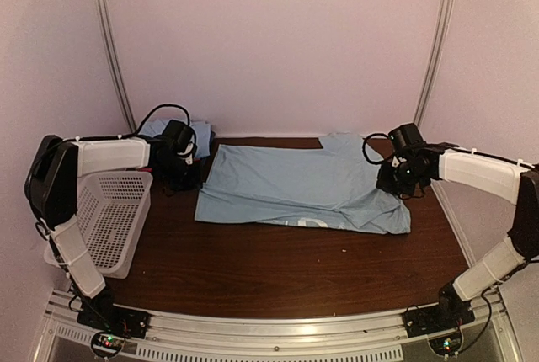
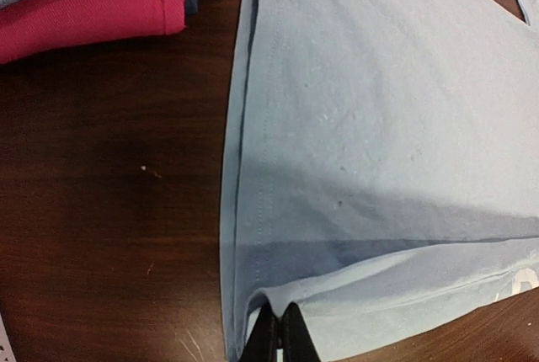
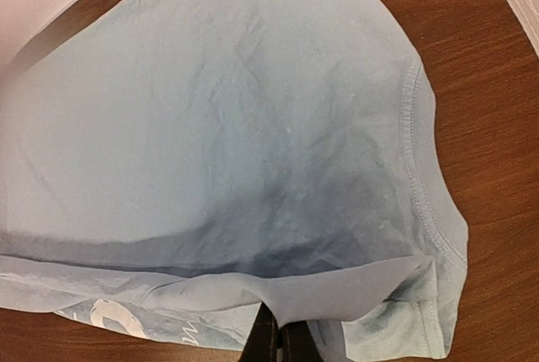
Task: Fold and stack the mixed laundry pile
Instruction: Fold the flattened T-shirt at the center of the board.
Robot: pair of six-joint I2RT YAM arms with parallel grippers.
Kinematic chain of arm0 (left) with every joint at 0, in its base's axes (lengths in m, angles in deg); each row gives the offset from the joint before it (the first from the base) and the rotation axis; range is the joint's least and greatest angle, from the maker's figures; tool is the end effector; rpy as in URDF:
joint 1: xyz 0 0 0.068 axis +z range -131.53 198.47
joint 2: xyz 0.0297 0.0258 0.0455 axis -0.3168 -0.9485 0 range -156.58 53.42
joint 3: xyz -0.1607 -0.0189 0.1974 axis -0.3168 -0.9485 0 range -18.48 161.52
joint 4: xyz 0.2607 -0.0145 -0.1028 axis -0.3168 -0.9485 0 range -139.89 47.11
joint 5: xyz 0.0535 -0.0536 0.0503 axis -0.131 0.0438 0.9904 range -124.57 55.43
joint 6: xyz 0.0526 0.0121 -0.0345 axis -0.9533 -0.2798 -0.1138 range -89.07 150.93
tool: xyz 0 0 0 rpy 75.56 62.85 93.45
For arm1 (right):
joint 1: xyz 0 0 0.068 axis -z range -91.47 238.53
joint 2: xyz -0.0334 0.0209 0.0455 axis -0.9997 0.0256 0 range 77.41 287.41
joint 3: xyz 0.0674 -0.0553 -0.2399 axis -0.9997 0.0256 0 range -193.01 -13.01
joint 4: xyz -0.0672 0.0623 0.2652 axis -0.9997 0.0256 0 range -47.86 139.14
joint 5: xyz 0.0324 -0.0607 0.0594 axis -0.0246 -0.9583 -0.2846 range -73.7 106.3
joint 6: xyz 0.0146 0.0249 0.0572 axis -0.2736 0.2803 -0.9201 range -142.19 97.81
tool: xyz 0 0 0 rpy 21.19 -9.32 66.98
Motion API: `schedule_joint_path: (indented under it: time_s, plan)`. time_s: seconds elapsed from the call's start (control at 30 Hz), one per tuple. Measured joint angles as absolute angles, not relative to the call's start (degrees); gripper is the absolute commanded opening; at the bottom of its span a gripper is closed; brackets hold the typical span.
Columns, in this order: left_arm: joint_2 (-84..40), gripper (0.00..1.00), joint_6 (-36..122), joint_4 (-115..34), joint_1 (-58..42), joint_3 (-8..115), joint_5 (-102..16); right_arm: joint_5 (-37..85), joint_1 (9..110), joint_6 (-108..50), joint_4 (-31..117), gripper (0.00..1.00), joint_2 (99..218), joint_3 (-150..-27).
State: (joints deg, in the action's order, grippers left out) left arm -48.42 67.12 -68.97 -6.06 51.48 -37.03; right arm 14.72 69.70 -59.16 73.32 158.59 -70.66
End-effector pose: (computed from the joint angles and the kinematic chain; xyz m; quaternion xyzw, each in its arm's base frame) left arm 0.3566 -0.1651 0.1600 -0.0917 0.9566 -0.1573 0.2276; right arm 0.3042 0.1022 0.2045 0.1543 0.9403 0.1302 0.2740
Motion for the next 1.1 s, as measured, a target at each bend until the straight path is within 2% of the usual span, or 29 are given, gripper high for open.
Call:
schedule_joint_path:
  time_s: [0.37,0.77,1.03,1.1]
  plan:
    - [-49.5,0.0,59.6,-73.4,-6.1,56.5,-32.0,19.5,69.7,-56.6,69.2,0.0,164.3,-73.2]
    - [-60.5,0.0,56.1,-75.0,-6.8,68.8,-30.4,20.2,72.5,-55.3,68.1,0.0,164.6,-73.8]
    - [-63.5,0.0,55.4,-75.9,-6.8,70.2,-28.1,21.5,73.2,-53.7,66.6,0.0,169.7,-74.7]
    - [-63.8,0.03,55.2,-75.8,-6.8,70.2,-27.5,21.7,73.2,-53.4,66.3,0.02,171.1,-75.1]
